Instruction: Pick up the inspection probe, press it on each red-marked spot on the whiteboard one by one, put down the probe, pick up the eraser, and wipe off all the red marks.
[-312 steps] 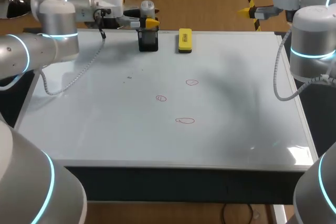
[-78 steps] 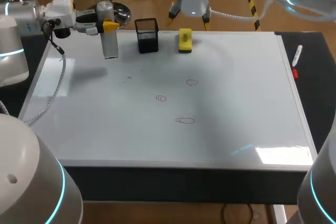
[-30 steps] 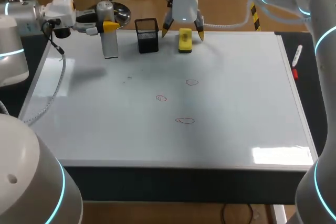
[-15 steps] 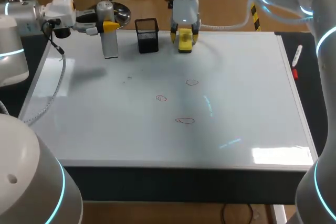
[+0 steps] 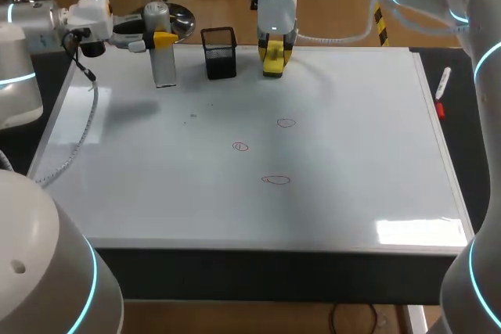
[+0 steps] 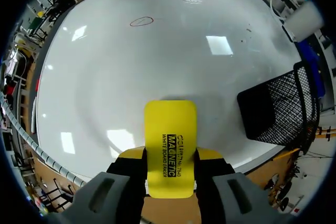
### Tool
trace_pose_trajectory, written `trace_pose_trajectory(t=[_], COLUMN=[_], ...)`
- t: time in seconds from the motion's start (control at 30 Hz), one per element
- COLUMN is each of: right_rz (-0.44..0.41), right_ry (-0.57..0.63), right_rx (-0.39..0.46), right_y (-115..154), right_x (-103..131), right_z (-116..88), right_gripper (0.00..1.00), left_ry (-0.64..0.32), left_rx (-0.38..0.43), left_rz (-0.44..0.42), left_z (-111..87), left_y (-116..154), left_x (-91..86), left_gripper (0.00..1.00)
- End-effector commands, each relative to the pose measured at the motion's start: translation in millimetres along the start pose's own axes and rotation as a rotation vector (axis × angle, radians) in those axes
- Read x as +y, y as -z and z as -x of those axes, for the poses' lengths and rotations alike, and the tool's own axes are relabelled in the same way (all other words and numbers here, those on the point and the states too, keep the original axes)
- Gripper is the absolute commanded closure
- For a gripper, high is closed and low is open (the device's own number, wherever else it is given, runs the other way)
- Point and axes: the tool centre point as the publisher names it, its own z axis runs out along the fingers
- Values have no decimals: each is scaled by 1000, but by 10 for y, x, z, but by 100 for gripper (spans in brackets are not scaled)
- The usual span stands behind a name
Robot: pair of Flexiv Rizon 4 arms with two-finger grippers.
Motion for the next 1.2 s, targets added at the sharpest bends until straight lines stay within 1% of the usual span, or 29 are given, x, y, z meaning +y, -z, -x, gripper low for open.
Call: trace_pose_trajectory(t=[0.03, 0.1, 0.23, 0.3, 0.47, 0.67, 0.83, 1.0, 1.13, 1.2], right_rz=[-22, -25, -40, -33, -41, -60, -83, -115, -163, -175], right_ry=[-17, -39, -76, -98, -166, -287, -382, -456, -500, -514], right_rx=[-18, -26, -9, -9, 3, -22, -40, -42, -45, -28], right_y=[211, 283, 364, 407, 460, 577, 675, 757, 791, 787], right_x=[71, 56, 36, 44, 106, 275, 472, 622, 709, 747], right_z=[-98, -128, -205, -254, -443, -732, -973, -1175, -1343, -1414], right_gripper=[100, 100, 100, 100, 100, 100, 100, 100, 100, 100], left_ry=[-2, -2, -2, -2, -2, -2, -2, -2, -2, -2], left_rx=[-1, -1, -1, -1, -1, -1, -1, -1, -1, -1], left_rz=[-1, -1, -1, -1, -1, -1, -1, -1, -1, -1], left_z=[-5, -5, -5, -5, -5, -5, -5, -5, -5, -5], left_y=[2, 2, 2, 2, 2, 2, 2, 2, 2, 2], left_x=[-8, -8, -8, -8, -8, -8, -8, -8, -8, -8], left_gripper=[100, 100, 100, 100, 100, 100, 100, 100, 100, 100])
